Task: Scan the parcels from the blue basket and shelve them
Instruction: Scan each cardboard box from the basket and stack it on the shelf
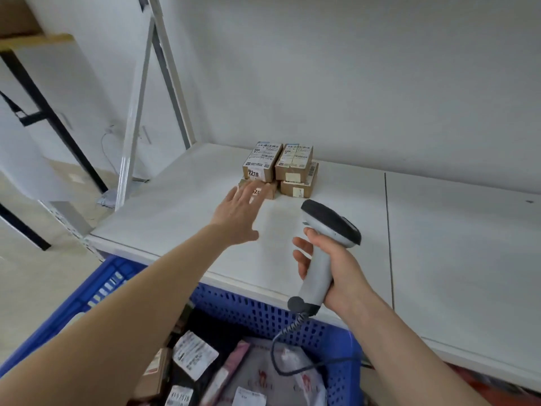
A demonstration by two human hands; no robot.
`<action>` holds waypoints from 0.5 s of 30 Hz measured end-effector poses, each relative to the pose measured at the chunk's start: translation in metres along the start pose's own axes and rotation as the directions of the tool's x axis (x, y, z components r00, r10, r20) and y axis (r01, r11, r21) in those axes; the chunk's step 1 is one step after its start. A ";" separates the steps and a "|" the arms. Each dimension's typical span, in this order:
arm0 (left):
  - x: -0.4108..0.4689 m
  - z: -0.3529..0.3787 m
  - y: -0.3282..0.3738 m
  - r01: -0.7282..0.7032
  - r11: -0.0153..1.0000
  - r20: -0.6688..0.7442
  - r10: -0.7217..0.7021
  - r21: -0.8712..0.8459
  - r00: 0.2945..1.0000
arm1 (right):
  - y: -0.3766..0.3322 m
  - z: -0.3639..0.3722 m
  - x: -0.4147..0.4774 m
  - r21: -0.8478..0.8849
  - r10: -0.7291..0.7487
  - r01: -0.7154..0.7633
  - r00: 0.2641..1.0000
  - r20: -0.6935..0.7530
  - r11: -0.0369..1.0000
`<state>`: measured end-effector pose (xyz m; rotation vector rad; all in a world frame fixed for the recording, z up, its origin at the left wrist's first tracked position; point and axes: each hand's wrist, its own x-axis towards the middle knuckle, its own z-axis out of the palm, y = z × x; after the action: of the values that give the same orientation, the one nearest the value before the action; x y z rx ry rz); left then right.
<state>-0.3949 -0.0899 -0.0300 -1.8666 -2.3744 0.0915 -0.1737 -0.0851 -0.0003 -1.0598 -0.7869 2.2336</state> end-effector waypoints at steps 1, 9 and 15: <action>-0.013 -0.005 -0.001 0.011 1.000 0.022 -0.011 0.011 1.000 | 0.004 0.002 -0.006 -0.014 0.015 -0.015 1.000 0.015 1.000; -0.121 -0.024 0.014 0.062 0.997 0.124 -0.055 -0.054 0.991 | 0.047 -0.006 -0.052 -0.232 0.099 -0.084 0.993 0.056 0.969; -0.216 0.011 0.011 0.193 0.970 0.269 -0.148 -0.147 0.952 | 0.124 -0.019 -0.080 -0.355 0.308 -0.292 0.951 -0.011 0.888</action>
<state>-0.3356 -0.2970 -0.0547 -1.8052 -2.7928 0.1229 -0.1418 -0.2184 -0.0568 -1.3839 -1.1441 2.4369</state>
